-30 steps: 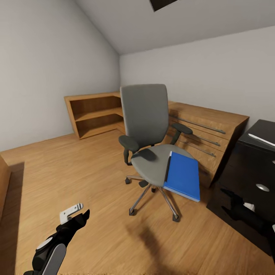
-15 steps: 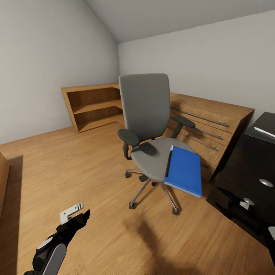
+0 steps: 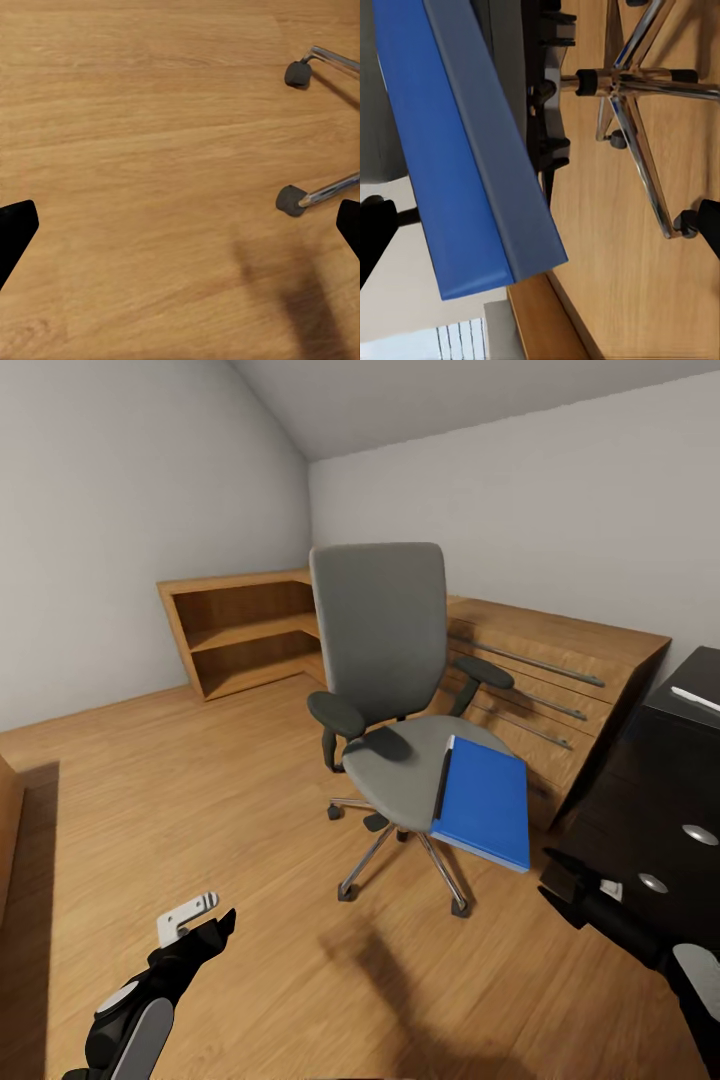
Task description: In the bedroom, organize the workspace by keeping the computer under the desk, ensuring the monitor is on the desk, placing the keyboard on the desk next to the monitor, placing the mouse on the desk next to the keyboard, moving the folder from the swivel chair onto the desk next to the mouse, stacking the notebook on top of the folder with the pen on top of the notebook, and positioning the swivel chair next to the desk.
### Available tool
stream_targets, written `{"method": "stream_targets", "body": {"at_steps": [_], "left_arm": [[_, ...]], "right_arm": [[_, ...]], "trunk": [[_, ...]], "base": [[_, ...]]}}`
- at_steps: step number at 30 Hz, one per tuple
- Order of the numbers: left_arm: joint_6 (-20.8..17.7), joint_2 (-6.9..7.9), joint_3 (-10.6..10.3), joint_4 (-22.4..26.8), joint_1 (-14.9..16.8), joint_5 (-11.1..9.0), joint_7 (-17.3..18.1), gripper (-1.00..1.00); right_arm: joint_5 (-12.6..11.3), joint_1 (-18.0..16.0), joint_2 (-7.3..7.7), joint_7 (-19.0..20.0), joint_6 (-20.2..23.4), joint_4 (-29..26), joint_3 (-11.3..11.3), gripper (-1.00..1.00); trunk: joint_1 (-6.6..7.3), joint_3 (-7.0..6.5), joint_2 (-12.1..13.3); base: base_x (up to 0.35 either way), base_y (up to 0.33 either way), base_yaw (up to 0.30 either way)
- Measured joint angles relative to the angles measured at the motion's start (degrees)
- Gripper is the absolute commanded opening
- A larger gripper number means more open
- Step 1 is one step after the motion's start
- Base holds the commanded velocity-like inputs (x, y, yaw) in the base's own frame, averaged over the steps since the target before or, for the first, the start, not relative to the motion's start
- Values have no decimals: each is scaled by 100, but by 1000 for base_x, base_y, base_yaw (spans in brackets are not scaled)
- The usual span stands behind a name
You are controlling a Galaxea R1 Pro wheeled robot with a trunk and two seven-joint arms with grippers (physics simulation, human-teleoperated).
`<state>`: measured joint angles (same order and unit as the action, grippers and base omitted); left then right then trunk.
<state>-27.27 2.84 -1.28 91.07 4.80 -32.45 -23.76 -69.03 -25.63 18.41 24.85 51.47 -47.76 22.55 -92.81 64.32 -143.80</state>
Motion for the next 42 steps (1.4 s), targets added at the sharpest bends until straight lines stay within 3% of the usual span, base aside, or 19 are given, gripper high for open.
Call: {"method": "stream_targets", "body": {"at_steps": [5, 11, 16, 42], "left_arm": [[0, 0, 0, 0, 0, 0, 0, 100], [0, 0, -7, 0, 0, 0, 0, 100], [0, 0, -8, 0, 0, 0, 0, 100], [-9, 0, -9, -35, 0, 0, 9, 100]], "right_arm": [[2, 1, -3, 28, 0, -9, -82, 100], [9, -1, -7, 188, -2, -31, -256, 100], [9, -1, -10, 344, -9, -44, -446, 100], [19, 0, -23, 402, -26, -341, -614, 100]], "trunk": [[0, 0, 0], [-16, 132, -8], [-15, 133, -8], [-15, 133, -8]], "base": [[0, 0, 0], [0, 0, 0], [0, 0, 0], [0, 0, 0]]}}
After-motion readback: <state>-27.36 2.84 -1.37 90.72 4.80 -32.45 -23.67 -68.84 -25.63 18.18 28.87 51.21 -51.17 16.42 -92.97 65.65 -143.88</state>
